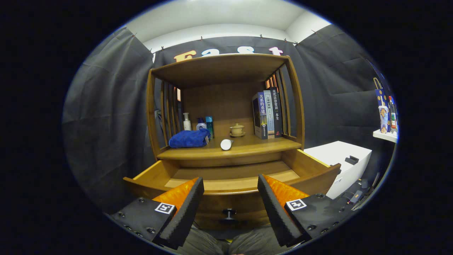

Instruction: Pull open the drawer, take out the items inside it, and place them on the countertop above the cabinet.

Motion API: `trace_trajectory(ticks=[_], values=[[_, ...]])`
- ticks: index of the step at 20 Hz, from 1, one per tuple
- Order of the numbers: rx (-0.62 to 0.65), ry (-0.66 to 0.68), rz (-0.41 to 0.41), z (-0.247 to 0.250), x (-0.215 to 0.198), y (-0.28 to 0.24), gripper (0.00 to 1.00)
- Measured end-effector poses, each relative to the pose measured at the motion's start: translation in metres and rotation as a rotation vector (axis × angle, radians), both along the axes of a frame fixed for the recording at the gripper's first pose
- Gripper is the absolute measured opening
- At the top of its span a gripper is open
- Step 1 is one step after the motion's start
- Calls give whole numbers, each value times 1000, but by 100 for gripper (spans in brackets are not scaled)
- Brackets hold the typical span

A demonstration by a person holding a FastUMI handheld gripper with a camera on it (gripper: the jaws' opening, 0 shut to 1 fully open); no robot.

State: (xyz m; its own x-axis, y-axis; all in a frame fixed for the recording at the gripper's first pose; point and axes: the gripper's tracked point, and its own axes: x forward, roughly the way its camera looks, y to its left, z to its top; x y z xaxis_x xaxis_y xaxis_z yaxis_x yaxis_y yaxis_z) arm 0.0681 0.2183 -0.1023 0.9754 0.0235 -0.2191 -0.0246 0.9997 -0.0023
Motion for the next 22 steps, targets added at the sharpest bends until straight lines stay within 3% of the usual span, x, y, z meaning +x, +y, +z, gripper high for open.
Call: trace_trajectory(ticks=[9,22], values=[[-27,68,-2,-55,1,2,99],[-27,84,-7,-70,20,6,98]])
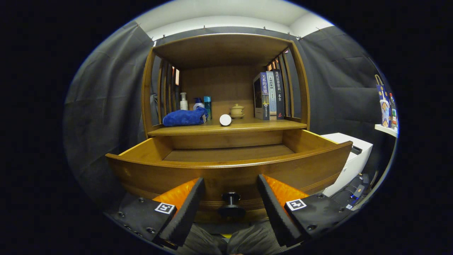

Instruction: Pull open the drawer, take out the items inside it, and place them on the countertop above the cabinet.

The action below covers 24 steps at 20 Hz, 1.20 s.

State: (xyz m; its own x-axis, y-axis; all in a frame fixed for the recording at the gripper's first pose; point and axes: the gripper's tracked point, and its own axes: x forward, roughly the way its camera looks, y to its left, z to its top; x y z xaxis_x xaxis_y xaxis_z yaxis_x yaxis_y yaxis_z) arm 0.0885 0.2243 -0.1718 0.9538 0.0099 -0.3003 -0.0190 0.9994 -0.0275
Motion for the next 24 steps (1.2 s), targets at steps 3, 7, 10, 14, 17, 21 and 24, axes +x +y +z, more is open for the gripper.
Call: trace_trajectory(ticks=[3,7,10,14,17,21,24], values=[[17,12,1,2,17,0,98],[-5,-1,-1,3,50,8,98],[-14,-1,-1,2,66,8,98],[-18,3,-1,-2,94,8,98],[-19,-4,0,-3,111,8,98],[-25,-7,-1,-7,138,10,98],[-30,-12,2,-9,156,10,98]])
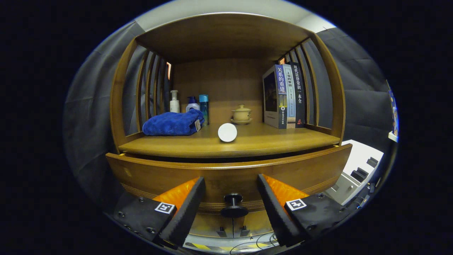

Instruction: Pull open the drawer, take out the items inside it, and place them on the countertop above the cabinet.

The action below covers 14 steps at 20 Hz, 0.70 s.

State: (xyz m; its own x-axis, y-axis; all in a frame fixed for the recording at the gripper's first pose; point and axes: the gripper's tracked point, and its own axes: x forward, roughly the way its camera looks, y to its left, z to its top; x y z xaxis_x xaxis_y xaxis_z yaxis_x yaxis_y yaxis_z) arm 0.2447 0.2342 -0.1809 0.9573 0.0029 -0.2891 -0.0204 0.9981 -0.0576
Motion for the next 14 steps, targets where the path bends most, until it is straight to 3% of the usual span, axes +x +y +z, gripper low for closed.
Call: trace_trajectory(ticks=[8,14], values=[[-43,-20,2,-6,22,0,99],[2,-51,13,20,4,3,99]])
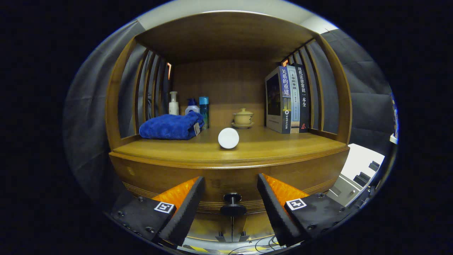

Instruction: Pull open the drawer, take out the items inside it, and place them on the countertop above the cabinet.

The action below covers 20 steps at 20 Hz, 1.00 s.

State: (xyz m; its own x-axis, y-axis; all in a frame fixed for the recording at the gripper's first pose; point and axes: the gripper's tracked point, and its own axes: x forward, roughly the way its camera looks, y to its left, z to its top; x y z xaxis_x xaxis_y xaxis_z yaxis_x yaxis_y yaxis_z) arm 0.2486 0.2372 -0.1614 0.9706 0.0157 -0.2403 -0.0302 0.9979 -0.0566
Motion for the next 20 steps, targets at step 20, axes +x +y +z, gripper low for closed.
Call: trace_trajectory(ticks=[20], values=[[-3,-181,160,239,-151,8,98]])
